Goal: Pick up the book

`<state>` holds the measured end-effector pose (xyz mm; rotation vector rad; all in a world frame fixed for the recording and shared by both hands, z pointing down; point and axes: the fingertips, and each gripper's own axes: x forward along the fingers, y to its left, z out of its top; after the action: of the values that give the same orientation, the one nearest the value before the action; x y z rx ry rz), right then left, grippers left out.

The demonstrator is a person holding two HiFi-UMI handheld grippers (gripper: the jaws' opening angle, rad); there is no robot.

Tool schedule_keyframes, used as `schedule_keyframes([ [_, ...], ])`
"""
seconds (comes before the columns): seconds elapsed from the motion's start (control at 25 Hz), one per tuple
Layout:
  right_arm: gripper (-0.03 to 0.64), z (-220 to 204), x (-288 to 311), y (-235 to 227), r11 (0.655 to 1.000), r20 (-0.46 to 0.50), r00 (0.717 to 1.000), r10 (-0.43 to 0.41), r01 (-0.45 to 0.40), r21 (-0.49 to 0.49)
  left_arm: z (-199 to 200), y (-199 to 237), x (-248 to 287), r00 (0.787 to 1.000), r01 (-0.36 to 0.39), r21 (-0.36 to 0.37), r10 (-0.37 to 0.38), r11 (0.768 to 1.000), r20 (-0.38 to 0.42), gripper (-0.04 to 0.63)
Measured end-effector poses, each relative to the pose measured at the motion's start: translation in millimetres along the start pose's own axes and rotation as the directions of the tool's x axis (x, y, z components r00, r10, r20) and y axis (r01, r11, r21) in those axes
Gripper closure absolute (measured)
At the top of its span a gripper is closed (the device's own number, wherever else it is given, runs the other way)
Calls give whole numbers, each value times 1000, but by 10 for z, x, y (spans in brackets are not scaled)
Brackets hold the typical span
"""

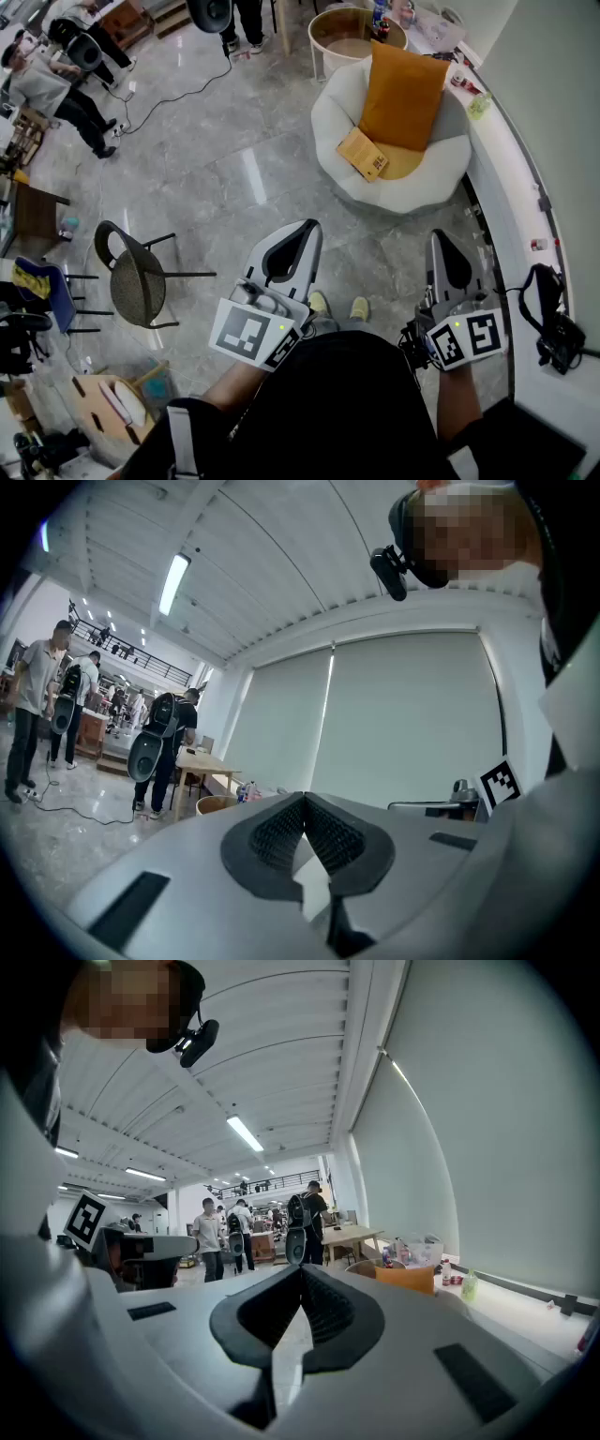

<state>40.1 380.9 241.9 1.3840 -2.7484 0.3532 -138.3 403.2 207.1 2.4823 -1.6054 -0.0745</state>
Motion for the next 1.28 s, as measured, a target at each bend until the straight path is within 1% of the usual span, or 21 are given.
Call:
schedule_keyframes([
  [0.16, 601, -7, 5, 56, 1000, -8, 1000, -7, 7, -5, -2, -3, -44, 1000, 9, 20, -9, 1000, -5, 591],
  [0.36, 601, 0, 16, 155, 999, 6, 1000, -25, 25, 42, 2, 67, -123, 1000, 21, 18, -21, 1000, -9, 591],
  [0.72, 601, -66, 2, 388, 999, 15, 999, -29, 29, 23, -50, 173, -252, 999, 45, 12, -45, 999, 2, 591],
  [1.08, 601, -93, 141, 727, 1000, 34, 999, 9, -9, 1, -6, 365, -452, 999, 36, 29, -36, 999, 11, 591],
  [1.28, 601, -81, 154, 859, 1000, 46, 999, 0, 0, -18, 5, 457, -573, 999, 35, 25, -36, 999, 22, 591],
])
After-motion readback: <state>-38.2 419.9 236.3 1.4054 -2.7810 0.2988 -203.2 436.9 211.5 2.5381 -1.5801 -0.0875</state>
